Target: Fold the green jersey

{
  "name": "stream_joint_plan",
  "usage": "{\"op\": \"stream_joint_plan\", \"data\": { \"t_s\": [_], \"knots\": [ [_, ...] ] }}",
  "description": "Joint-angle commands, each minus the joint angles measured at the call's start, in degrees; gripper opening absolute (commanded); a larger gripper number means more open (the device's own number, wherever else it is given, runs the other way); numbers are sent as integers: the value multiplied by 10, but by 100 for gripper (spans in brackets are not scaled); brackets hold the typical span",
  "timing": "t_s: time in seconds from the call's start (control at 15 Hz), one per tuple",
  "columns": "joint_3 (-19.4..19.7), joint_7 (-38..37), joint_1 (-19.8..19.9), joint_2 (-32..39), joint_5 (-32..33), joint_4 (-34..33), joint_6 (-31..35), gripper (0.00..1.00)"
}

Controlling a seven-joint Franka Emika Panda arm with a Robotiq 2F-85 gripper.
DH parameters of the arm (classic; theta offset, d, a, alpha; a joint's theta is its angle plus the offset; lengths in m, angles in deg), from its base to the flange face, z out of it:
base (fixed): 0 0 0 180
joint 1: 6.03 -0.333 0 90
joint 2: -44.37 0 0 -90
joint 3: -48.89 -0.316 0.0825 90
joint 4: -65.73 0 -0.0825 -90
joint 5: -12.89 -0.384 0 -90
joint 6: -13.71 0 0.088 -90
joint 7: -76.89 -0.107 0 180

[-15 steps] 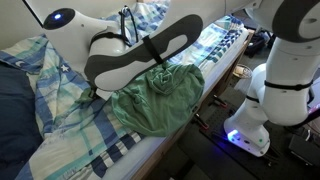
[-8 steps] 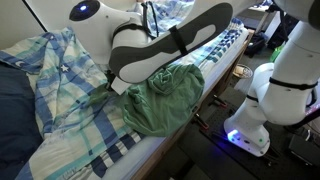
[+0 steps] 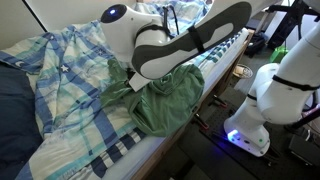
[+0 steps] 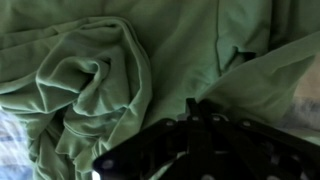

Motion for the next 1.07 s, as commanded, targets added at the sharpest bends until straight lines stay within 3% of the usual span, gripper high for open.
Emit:
{"op": "stream_joint_plan", "data": {
  "t_s": [0.0, 0.07, 0.53, 1.0],
  "knots": [
    [-13, 63, 25, -24, -23, 34, 16, 0],
    [-20, 29, 29, -10, -8, 16, 1, 2],
    [-22, 49, 33, -13, -16, 21, 8, 0],
    [11, 50, 81, -74, -126, 109, 66, 0]
  ]
}}
